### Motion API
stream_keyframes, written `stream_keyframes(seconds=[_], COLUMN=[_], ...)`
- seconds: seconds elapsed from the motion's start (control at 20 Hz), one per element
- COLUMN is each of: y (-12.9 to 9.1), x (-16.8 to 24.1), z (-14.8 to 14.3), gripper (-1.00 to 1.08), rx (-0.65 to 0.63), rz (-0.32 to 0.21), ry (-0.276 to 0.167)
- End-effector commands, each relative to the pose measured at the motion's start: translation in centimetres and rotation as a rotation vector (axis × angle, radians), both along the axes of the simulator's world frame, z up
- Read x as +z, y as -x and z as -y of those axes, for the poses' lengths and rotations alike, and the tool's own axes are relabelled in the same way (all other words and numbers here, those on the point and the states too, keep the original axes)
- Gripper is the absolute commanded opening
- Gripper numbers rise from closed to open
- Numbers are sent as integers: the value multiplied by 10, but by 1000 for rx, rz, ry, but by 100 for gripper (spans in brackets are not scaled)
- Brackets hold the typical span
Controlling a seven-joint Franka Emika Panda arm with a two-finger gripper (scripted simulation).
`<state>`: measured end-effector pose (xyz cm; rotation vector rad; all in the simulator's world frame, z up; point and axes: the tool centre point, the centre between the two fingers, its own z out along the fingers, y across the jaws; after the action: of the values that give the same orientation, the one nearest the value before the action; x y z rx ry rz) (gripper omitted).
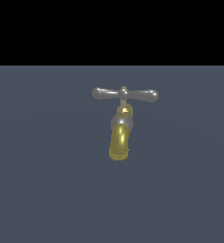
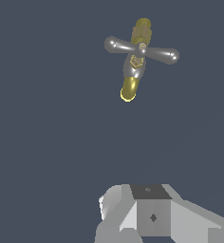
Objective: Turn on the faucet by rotating a designated handle.
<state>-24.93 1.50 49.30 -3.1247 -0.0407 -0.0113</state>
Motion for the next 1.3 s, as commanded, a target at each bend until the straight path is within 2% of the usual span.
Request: stream_keyframes(seconds=[0.0, 0.6, 1.25], y=[0, -4, -23], x=[0, -18, -75], z=[0, 14, 55], gripper=[-100, -100, -100], rx=[0, 80, 334], rz=[0, 0, 0], ry=[0, 1, 5])
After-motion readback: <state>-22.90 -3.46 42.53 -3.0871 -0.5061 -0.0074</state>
